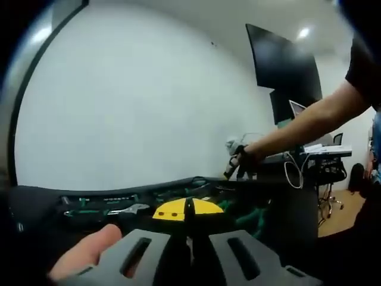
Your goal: Pick up the tools and put them into their designated positions in the toolbox.
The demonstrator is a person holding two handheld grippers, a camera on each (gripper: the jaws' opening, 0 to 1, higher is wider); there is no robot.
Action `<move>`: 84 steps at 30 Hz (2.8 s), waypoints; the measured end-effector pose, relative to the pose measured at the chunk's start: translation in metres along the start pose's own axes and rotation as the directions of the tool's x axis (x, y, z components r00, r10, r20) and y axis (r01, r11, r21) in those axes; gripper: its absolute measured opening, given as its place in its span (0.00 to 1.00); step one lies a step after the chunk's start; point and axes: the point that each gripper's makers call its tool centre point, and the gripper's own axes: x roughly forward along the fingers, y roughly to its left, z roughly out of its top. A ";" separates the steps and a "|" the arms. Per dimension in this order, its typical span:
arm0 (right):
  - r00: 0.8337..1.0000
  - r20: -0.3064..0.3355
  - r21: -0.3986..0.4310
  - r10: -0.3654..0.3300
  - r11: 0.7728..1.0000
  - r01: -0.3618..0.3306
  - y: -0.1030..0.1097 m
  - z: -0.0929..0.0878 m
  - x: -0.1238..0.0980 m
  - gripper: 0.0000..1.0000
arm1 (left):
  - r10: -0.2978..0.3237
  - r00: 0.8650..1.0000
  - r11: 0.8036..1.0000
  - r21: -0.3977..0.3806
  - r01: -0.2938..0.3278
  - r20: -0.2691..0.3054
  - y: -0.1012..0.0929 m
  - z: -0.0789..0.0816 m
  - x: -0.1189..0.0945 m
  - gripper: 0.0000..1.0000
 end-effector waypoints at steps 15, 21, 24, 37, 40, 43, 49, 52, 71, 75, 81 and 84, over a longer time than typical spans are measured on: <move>0.858 0.001 0.319 0.513 0.813 -0.487 0.052 -0.039 -0.083 0.52 | 0.001 1.000 1.000 0.009 -0.001 -0.010 0.000 -0.002 0.001 0.04; 0.715 0.017 0.413 0.699 0.646 -0.642 0.084 -0.050 -0.128 0.50 | 0.003 1.000 1.000 0.016 -0.002 -0.016 0.001 -0.004 0.002 0.04; 0.667 0.009 0.421 0.745 0.602 -0.678 0.099 -0.065 -0.149 0.48 | 0.003 1.000 1.000 0.016 -0.003 -0.017 0.001 -0.004 0.002 0.04; 0.810 -0.165 0.057 0.563 0.825 -0.562 0.141 -0.181 -0.134 0.38 | -0.002 0.999 0.998 0.060 0.004 -0.046 -0.005 -0.009 0.005 0.04; 0.849 -0.077 -0.155 0.523 0.835 -0.528 0.149 -0.177 -0.142 0.33 | -0.003 0.999 0.998 0.065 0.006 -0.049 -0.005 -0.010 0.005 0.04; 0.857 0.006 -0.138 0.515 0.849 -0.510 0.149 -0.155 -0.159 0.34 | -0.002 0.999 0.998 0.069 0.006 -0.050 -0.006 -0.010 0.005 0.04; 0.658 0.455 -0.342 0.600 0.800 -0.493 0.155 -0.107 -0.256 0.15 | -0.002 0.999 0.998 0.067 0.005 -0.046 -0.005 -0.009 0.004 0.04; 0.488 0.610 -0.360 0.624 0.767 -0.531 0.172 -0.119 -0.320 0.21 | -0.003 0.999 0.998 0.069 0.006 -0.046 -0.007 -0.009 0.004 0.04; 0.033 0.841 -0.192 0.541 0.355 -0.915 0.167 -0.111 -0.389 0.34 | -0.013 0.999 0.999 0.034 0.015 -0.053 -0.007 -0.012 -0.001 0.04; 0.048 0.815 -0.181 0.577 0.333 -0.926 0.177 -0.118 -0.389 0.31 | -0.005 0.999 1.000 0.018 0.006 -0.048 -0.005 -0.012 -0.002 0.04; 0.086 0.838 -0.205 0.539 0.456 -0.866 0.167 -0.114 -0.368 0.30 | 0.000 0.999 1.000 0.014 0.001 -0.052 -0.005 -0.012 -0.003 0.04; 0.145 0.799 -0.212 0.583 0.500 -0.840 0.170 -0.118 -0.343 0.28 | -0.005 0.998 1.000 0.016 0.006 -0.055 -0.007 -0.013 -0.003 0.04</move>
